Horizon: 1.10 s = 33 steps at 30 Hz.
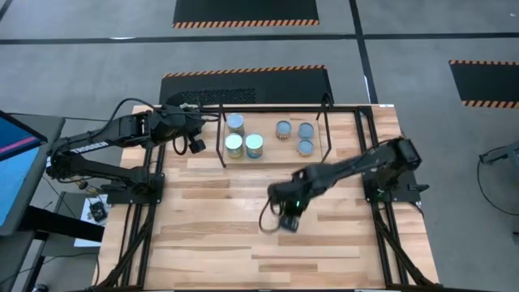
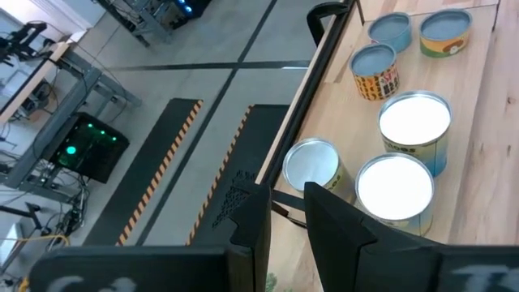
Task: Pick and place cans onto a shelf
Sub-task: Put the canned green peas on the shelf
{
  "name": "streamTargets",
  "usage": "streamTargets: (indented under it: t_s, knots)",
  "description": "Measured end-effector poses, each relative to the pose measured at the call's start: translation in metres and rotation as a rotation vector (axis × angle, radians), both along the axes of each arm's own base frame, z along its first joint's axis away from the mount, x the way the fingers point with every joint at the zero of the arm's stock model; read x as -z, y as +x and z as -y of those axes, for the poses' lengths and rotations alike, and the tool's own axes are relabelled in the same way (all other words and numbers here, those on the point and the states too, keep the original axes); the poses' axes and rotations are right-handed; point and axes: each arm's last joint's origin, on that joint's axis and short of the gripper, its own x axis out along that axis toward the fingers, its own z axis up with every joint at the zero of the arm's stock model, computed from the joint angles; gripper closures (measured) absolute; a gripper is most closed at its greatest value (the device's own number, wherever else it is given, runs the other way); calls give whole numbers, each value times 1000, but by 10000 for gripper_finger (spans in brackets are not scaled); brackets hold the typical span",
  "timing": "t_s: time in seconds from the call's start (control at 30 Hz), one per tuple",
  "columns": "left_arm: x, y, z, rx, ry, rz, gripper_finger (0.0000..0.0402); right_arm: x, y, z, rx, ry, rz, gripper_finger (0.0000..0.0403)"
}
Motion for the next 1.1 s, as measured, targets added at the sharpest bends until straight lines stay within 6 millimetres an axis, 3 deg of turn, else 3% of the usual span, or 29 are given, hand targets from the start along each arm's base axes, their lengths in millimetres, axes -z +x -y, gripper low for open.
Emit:
streamTargets:
  t_s: [0.17,0.3,0.47,0.6,0.77,1.1]
  knots:
    - [0,0,-1,-23,13,2,333,-28,-12,52,74,-239,49,396]
    - [-1,0,-1,-34,6,25,333,-39,-15,100,140,-326,88,396]
    - [-3,1,-1,-45,-4,58,333,-37,-18,161,198,-370,72,396]
    - [-3,1,-1,-63,-19,78,333,-23,-20,198,202,-269,29,397]
    - [-4,1,-2,-103,-29,111,333,-6,-17,221,185,-214,7,397]
    - [-5,1,-2,-130,-29,135,333,18,-8,236,183,-198,-33,393]
